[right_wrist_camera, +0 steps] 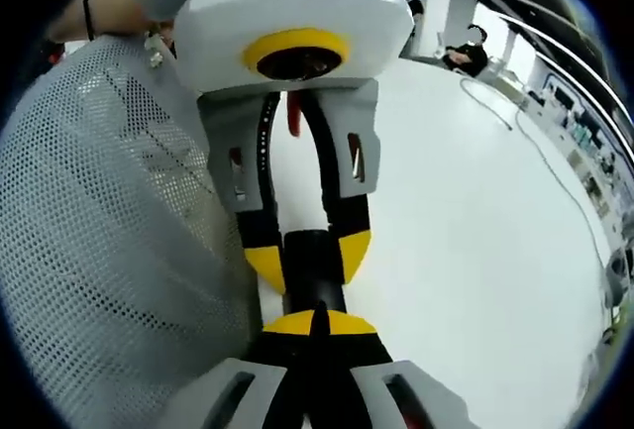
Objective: Press the specified remote control buttons in sequence, fully releasing each button before pressing the next.
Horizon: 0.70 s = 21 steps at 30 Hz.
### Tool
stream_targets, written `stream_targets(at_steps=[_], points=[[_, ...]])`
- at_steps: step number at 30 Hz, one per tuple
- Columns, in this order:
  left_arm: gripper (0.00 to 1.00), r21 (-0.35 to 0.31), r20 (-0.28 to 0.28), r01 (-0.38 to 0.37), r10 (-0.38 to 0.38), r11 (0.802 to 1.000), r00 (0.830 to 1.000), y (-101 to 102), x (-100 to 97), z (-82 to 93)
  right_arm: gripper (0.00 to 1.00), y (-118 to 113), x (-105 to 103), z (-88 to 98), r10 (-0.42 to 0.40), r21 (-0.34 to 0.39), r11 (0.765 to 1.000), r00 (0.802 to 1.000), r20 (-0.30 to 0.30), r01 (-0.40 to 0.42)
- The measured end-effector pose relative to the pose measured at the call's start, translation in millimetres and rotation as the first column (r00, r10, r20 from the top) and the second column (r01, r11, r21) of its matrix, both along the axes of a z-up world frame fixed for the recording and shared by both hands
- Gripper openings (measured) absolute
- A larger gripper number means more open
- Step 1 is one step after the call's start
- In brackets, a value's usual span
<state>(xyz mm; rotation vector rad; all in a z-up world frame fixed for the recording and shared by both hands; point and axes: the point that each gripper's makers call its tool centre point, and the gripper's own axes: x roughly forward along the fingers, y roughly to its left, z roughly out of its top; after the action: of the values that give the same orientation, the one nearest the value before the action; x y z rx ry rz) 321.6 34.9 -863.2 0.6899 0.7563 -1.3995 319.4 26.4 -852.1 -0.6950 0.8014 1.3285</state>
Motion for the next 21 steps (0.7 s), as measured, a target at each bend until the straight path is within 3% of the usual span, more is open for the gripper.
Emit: stream_targets(at_steps=[8,21], points=[[0.25,-0.001,0.0,0.0,0.0,1.0,1.0,0,0.1,-0.3,0.19,-20,9,-0.3,-0.051,-0.013,0.999,0.999,-0.012,0.051],[0.25,0.0,0.001,-0.001,0.001,1.0,1.0,-1,0.7,-0.4,0.3,-26,11,-1.8,-0.073,-0.011,0.997,0.997,-0.021,0.073]])
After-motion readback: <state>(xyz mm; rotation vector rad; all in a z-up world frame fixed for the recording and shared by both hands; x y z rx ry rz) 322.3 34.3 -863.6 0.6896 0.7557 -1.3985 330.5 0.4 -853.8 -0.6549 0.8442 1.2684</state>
